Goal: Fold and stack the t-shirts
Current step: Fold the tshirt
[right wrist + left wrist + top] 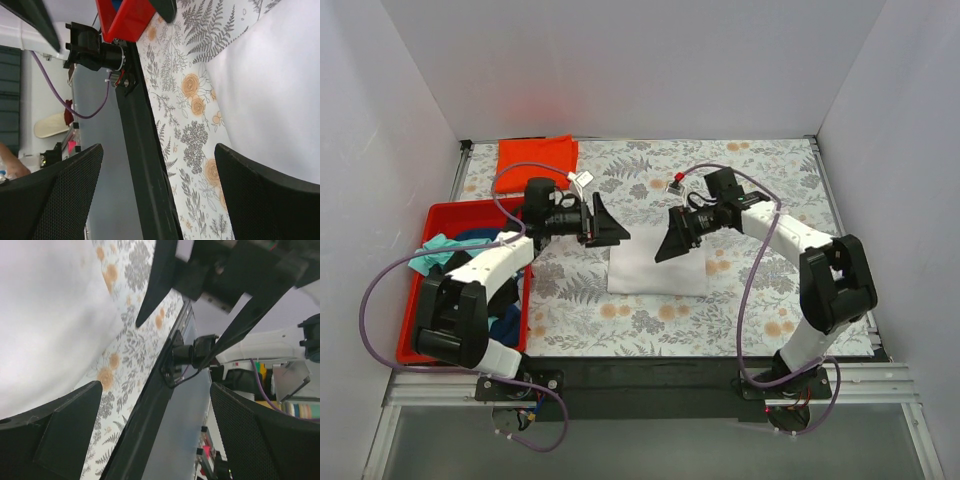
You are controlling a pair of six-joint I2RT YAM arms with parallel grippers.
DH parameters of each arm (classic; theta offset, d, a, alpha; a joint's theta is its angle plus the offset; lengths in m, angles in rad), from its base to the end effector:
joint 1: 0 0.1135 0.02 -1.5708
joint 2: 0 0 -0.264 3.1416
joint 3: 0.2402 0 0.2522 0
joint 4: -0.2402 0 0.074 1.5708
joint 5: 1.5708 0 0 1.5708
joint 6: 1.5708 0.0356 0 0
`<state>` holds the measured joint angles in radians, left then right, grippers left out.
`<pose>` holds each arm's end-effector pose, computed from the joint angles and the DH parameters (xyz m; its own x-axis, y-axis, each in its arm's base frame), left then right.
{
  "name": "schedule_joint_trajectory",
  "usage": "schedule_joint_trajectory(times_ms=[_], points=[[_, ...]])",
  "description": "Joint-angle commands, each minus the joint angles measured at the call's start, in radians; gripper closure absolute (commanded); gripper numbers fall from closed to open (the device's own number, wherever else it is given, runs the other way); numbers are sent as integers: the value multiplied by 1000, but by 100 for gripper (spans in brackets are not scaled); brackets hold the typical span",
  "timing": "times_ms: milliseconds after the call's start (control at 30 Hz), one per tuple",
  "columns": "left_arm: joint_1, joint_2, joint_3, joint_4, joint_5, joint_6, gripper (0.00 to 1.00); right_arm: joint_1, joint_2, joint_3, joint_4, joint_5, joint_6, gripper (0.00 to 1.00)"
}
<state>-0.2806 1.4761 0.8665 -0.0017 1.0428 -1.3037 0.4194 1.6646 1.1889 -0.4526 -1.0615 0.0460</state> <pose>0.2850 -0.1142 0.2325 -0.9357 -0.2360 0.2621 -0.3157 0.2294 -0.9207 0.3022 0.1688 0.2444 -0.7616 -0.3150 -0.5664 -0.6420 0.2470 0.7258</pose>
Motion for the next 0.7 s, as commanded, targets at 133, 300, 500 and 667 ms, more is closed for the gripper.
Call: schedule_joint_trajectory(times_ms=[133,300,500,667], points=[[119,-31,124,-151,-32,72,9,91,240,21,187,-63,149,2],[144,-28,138,-224,-124,133,8,85,424,5,201,-35,126,2],[153,-43,134,-262,-203,172,8,62,434,43,43,-17,-26,4],[153,-48,111,-290,-317,169,7,61,360,225,-226,60,-250,12]])
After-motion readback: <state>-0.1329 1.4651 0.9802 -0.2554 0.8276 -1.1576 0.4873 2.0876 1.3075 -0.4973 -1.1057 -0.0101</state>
